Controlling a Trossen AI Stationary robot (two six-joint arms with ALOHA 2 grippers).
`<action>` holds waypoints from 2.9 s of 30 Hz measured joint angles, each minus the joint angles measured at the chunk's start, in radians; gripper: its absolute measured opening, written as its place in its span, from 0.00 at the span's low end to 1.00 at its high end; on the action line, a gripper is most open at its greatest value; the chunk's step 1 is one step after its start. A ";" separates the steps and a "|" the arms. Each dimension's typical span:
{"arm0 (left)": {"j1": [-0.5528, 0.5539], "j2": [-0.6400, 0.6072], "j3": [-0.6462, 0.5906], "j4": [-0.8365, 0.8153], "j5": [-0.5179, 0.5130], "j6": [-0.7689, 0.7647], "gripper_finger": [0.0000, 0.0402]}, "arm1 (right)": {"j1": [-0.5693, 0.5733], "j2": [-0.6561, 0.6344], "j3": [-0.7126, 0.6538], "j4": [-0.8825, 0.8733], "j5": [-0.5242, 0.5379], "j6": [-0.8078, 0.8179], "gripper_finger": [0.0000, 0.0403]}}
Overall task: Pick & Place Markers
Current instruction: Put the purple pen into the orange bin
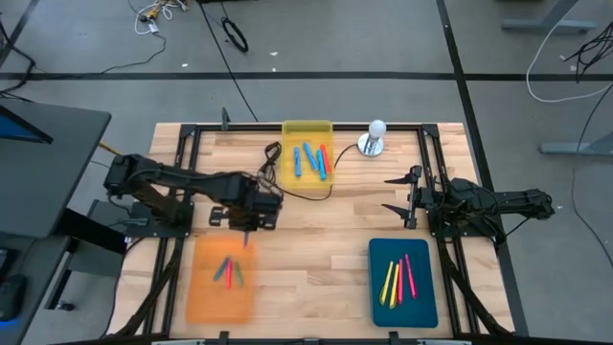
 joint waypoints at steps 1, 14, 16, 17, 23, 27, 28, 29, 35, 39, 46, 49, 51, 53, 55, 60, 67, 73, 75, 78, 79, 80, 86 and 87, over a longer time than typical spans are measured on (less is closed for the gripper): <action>-0.016 -0.007 -0.012 0.003 0.000 -0.014 0.10 | 0.000 0.000 0.000 0.000 0.000 0.000 0.80; -0.237 -0.085 -0.102 0.021 0.005 -0.149 0.10 | 0.000 0.000 0.000 0.000 0.000 0.000 0.80; -0.271 -0.088 -0.114 0.034 0.011 -0.171 0.10 | 0.000 0.000 0.000 0.000 0.000 0.000 0.80; -0.290 -0.093 -0.124 0.037 0.009 -0.183 0.10 | 0.000 0.000 0.000 0.000 0.000 0.000 0.80; -0.378 -0.114 -0.154 0.063 0.003 -0.258 0.10 | 0.000 0.000 0.000 0.000 0.000 0.000 0.80; -0.437 -0.115 -0.170 0.090 0.000 -0.310 0.10 | 0.000 0.000 0.000 0.000 0.000 0.000 0.80; -0.449 -0.115 -0.172 0.091 0.000 -0.325 0.10 | 0.000 0.000 0.000 0.000 0.000 0.000 0.80; -0.463 -0.115 -0.175 0.101 0.000 -0.336 0.10 | 0.000 0.000 0.000 0.000 0.000 0.000 0.80; -0.519 -0.115 -0.183 0.121 0.000 -0.402 0.10 | 0.000 0.000 0.000 0.000 0.000 0.000 0.80; -0.526 -0.115 -0.183 0.120 0.000 -0.410 0.10 | 0.000 0.000 0.000 0.000 0.000 0.000 0.80; -0.526 -0.113 -0.228 0.194 0.000 -0.412 0.10 | 0.000 0.000 0.000 0.000 0.000 0.000 0.80; -0.531 -0.113 -0.262 0.223 0.006 -0.430 0.10 | 0.000 0.000 0.000 0.000 0.000 0.000 0.80; -0.536 -0.113 -0.282 0.226 0.009 -0.433 0.10 | 0.000 0.000 0.000 0.000 0.000 0.000 0.80; -0.541 -0.113 -0.303 0.241 0.018 -0.441 0.10 | 0.000 0.000 0.000 0.000 0.000 0.000 0.80; -0.549 -0.113 -0.320 0.263 0.018 -0.456 0.10 | 0.000 0.000 0.000 0.000 0.000 0.000 0.80; -0.561 -0.083 -0.353 0.333 0.026 -0.459 0.10 | 0.000 0.000 0.000 0.000 0.000 0.000 0.80; -0.590 -0.030 -0.401 0.472 0.037 -0.488 0.10 | 0.000 0.000 0.000 0.000 0.000 0.000 0.80; -0.604 0.007 -0.433 0.549 0.036 -0.506 0.10 | 0.000 0.000 0.000 0.000 0.000 0.000 0.80; -0.608 0.016 -0.446 0.575 0.035 -0.507 0.10 | 0.000 0.000 0.000 0.000 0.000 0.000 0.80; -0.608 0.031 -0.454 0.593 0.037 -0.508 0.10 | 0.000 0.000 0.000 0.000 0.000 0.000 0.80; -0.608 0.032 -0.456 0.596 0.039 -0.508 0.10 | 0.000 0.000 0.000 0.000 0.000 0.000 0.80; -0.610 0.032 -0.458 0.602 0.040 -0.508 0.10 | 0.000 0.000 0.000 0.000 0.000 0.000 0.80; -0.610 0.032 -0.458 0.602 0.035 -0.514 0.19 | 0.000 0.000 0.000 0.000 0.000 0.000 0.80; -0.610 0.032 -0.458 0.602 0.032 -0.514 0.20 | 0.000 0.000 0.000 0.000 0.000 0.000 0.80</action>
